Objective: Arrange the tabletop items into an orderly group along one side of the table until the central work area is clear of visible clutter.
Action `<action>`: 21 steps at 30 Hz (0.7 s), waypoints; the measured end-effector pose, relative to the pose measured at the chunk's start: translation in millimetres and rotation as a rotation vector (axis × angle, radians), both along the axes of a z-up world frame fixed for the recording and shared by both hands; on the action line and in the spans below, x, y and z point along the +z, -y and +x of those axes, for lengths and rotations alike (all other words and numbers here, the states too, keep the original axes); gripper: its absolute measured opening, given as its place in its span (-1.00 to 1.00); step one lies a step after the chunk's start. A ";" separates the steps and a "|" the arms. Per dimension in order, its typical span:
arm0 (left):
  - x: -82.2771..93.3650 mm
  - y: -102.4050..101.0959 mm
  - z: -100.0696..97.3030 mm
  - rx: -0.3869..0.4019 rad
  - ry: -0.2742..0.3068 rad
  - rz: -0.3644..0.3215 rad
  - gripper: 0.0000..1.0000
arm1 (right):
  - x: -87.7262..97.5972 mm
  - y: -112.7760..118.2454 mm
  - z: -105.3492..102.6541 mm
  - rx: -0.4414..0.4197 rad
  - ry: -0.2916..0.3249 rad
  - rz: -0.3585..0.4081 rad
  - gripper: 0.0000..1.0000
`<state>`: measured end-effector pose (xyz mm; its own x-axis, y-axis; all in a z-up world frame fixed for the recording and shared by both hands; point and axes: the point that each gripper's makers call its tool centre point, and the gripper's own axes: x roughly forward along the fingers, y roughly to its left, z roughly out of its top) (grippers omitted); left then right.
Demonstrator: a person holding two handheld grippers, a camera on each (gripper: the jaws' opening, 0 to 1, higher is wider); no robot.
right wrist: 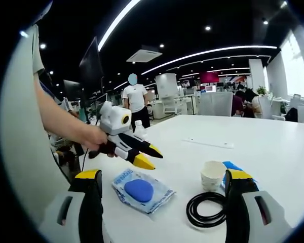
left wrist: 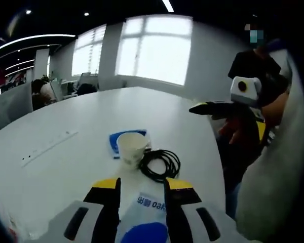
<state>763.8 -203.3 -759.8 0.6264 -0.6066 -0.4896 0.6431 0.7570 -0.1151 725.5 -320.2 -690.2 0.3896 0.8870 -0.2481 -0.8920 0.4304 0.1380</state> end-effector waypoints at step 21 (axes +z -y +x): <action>3.7 35.0 34.9 -0.140 0.052 0.113 -0.49 | -2.0 15.8 4.8 -0.042 -0.007 0.002 0.95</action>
